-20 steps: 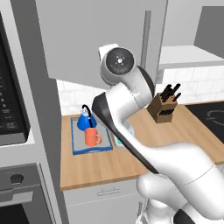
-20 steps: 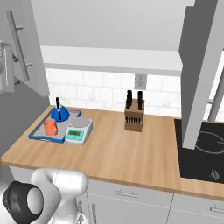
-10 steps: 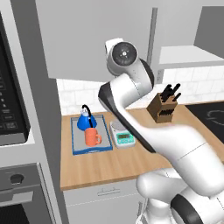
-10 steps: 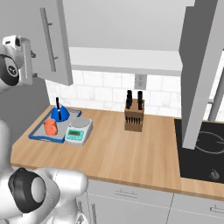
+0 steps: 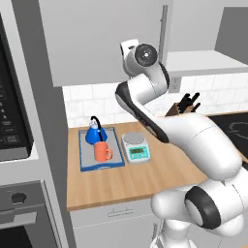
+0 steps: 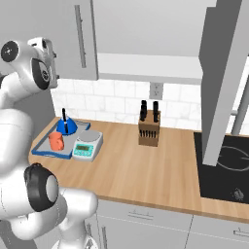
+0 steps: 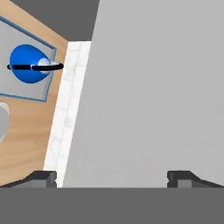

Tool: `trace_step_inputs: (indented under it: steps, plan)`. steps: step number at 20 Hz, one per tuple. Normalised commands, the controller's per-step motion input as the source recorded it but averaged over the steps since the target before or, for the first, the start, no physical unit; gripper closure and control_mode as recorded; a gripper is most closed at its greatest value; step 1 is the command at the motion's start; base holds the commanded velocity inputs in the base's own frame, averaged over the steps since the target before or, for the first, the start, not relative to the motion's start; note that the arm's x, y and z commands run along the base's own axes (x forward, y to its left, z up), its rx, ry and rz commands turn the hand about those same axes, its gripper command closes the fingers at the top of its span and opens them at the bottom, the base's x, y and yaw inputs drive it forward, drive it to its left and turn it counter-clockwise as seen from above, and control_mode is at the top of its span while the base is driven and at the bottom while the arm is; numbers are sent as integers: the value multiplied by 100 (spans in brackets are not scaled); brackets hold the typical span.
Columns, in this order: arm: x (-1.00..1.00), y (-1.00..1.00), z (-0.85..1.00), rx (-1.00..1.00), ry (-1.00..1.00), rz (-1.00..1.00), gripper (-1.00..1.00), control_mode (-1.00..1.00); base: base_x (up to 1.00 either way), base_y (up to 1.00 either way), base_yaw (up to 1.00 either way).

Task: Pick the kettle from the counter and place it on the tray. Then pick the mug from the cabinet and place it on the tray. Then close the cabinet doors.

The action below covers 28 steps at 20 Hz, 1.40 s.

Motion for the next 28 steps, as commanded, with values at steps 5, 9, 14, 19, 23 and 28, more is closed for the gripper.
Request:
trace_step_inputs:
  steps: [5,9,14,19,23,28]
  plan:
    - [80,-1,-23,-1,0,6,-100,-100,0,0,0]
    - [20,0,-37,-12,14,0,-100,-100,0,0,0]
    - [-46,-15,-18,-14,19,0,-100,-100,0,0,0]
    - [-83,-24,2,0,8,0,-100,-100,0,0,0]
    - [-88,-16,5,0,7,0,-100,-100,0,0,0]
    - [-84,-8,3,0,10,0,-100,-100,0,0,0]
